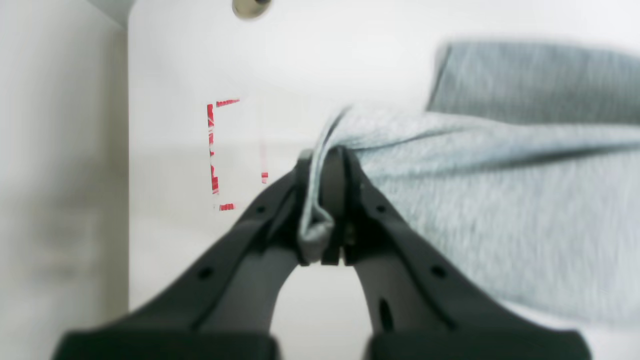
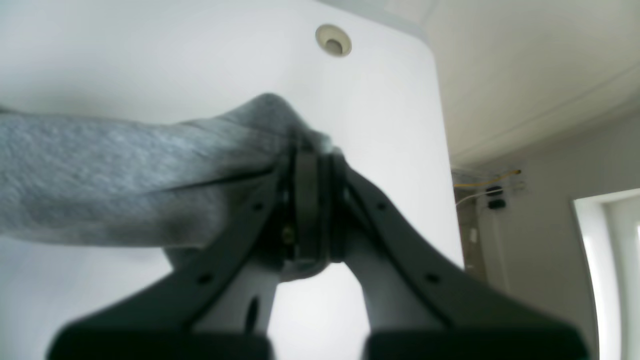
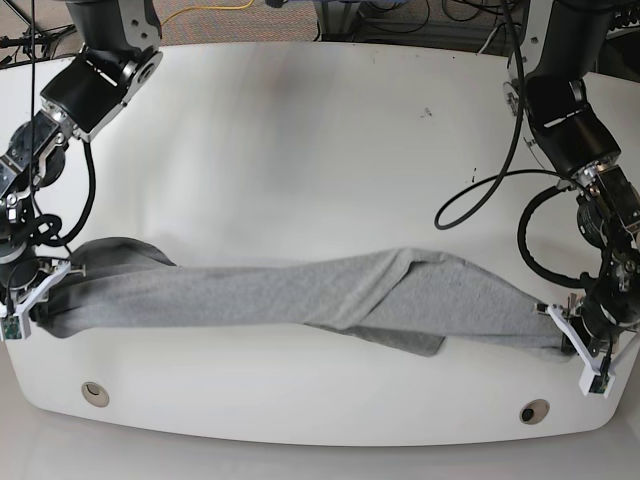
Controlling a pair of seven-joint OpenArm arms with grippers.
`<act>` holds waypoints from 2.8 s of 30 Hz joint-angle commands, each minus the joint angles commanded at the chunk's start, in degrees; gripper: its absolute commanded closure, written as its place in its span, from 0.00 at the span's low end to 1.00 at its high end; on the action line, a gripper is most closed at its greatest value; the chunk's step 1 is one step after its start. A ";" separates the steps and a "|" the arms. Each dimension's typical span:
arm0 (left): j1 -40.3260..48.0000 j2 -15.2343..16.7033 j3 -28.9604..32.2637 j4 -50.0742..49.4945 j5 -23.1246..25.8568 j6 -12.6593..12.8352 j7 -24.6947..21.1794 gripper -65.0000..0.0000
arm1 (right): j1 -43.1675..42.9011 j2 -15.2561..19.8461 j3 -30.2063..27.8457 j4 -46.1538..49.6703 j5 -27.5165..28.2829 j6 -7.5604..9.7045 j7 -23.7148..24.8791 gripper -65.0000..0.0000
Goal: Fold the T-shirt properly
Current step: 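Lift the T-shirt with both grippers and drag it across the table, then swing the held T-shirt back over the table with both grippers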
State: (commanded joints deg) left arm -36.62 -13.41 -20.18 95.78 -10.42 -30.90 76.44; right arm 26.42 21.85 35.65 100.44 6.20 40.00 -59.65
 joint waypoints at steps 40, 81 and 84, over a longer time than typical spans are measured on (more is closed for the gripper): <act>-14.77 -2.46 -2.81 7.03 -0.26 3.08 3.56 1.00 | 10.02 3.08 -5.80 5.63 0.44 0.00 -2.90 1.00; 47.82 -7.74 -11.78 15.30 -0.09 -6.15 3.56 1.00 | -36.75 -19.78 8.00 10.99 0.18 0.00 -0.88 1.00; 49.76 -7.82 -11.78 15.30 -0.09 -6.15 3.56 1.00 | -37.80 -19.96 7.91 10.90 0.18 0.00 -0.88 1.00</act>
State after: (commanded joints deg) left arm 13.14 -21.23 -31.96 111.08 -10.51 -37.05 80.00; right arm -11.38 1.89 43.56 111.34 6.37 40.00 -60.53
